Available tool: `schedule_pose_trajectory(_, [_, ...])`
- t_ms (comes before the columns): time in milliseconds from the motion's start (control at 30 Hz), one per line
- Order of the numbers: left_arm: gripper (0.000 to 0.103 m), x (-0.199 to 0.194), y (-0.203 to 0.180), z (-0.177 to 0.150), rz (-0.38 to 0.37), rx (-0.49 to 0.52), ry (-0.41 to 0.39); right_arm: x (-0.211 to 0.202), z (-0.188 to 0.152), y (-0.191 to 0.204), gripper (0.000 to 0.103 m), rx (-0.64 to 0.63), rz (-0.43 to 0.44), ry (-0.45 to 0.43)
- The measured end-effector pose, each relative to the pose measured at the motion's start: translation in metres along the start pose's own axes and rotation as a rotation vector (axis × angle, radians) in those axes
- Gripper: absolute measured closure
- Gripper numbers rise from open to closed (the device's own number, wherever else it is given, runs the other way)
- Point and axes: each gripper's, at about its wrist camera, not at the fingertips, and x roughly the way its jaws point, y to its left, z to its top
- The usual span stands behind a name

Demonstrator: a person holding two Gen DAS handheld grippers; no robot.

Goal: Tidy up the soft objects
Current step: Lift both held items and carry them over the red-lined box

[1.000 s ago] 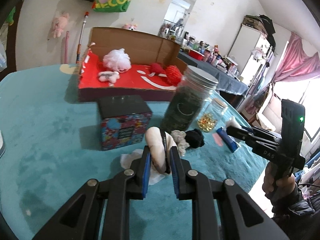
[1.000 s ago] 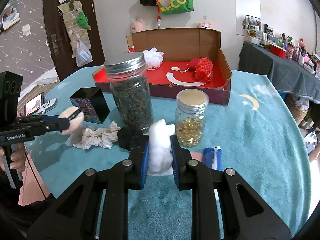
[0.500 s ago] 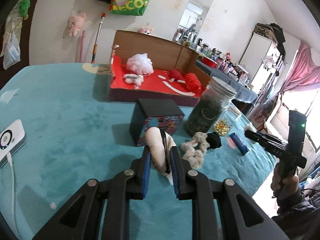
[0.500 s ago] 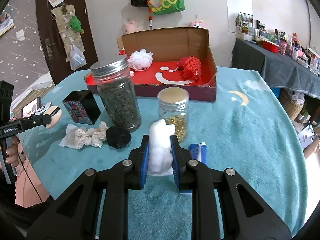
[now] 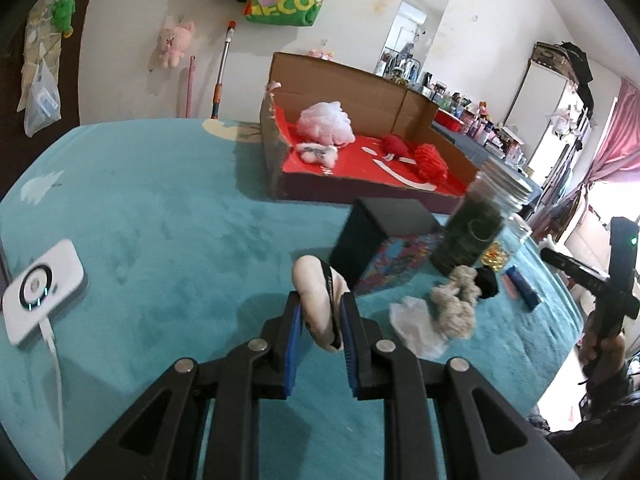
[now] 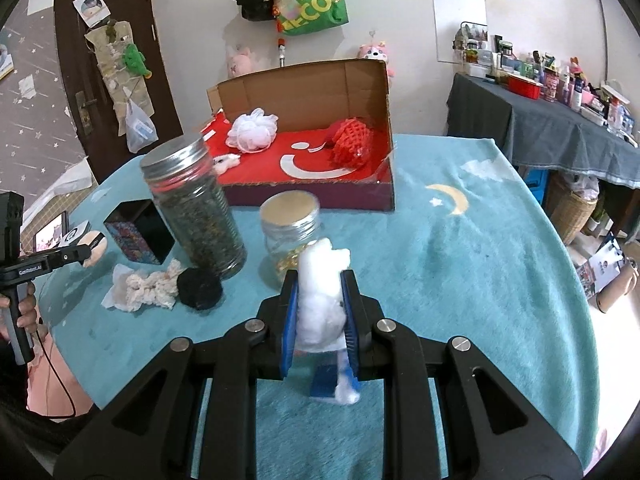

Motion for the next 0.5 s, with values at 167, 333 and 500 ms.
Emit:
schedule_pose_trajectory(167, [0.092,0.014,0.012,0.015,-0.035,0.033,0.007,0.012,0.011,-0.016,0.084,0.012,0.010,0.017])
schedule_pose_trajectory(333, [0.092,0.024,0.019,0.020,-0.048,0.031,0.023,0.020,0.017,-0.027,0.084,0.031,0.010,0.025])
schedule_pose_trajectory(500, [0.092,0.023,0.022,0.018,-0.047,0.033,0.027,0.023,0.013,-0.027,0.084,0.027,0.014,0.036])
